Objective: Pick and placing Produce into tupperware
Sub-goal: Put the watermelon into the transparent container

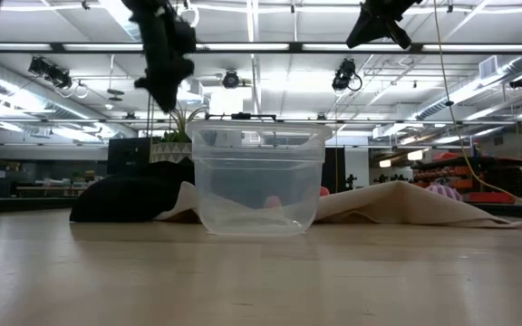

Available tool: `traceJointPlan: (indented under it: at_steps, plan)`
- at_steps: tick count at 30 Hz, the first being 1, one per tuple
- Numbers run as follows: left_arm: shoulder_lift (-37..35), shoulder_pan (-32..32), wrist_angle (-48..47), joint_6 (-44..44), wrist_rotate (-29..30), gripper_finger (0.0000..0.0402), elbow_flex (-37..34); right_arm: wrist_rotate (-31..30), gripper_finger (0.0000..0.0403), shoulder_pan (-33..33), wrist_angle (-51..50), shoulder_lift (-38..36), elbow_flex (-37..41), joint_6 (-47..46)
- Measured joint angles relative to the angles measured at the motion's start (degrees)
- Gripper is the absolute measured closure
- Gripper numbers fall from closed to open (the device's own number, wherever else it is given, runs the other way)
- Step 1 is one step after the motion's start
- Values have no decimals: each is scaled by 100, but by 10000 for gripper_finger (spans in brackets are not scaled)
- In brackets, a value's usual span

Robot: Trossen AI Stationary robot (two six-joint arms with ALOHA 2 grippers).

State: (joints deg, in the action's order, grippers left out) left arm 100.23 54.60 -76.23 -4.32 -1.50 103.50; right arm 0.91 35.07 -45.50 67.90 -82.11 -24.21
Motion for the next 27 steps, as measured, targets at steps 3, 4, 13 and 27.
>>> traceJointPlan:
  at_steps: [3,4,13,27]
  plan:
    - [388,324,-116,572,-504,244,37,0,360,0,-67,0,0,33]
    - [481,416,-121,753,-709,238,18,0,360,0,-88,0,0,42]
    - [653,740,227,1100,-1067,210,18,0,360,0,-168,0,0,149]
    - [653,342,65,3418,61,225,18,0,360,0,-168,2,0,334]
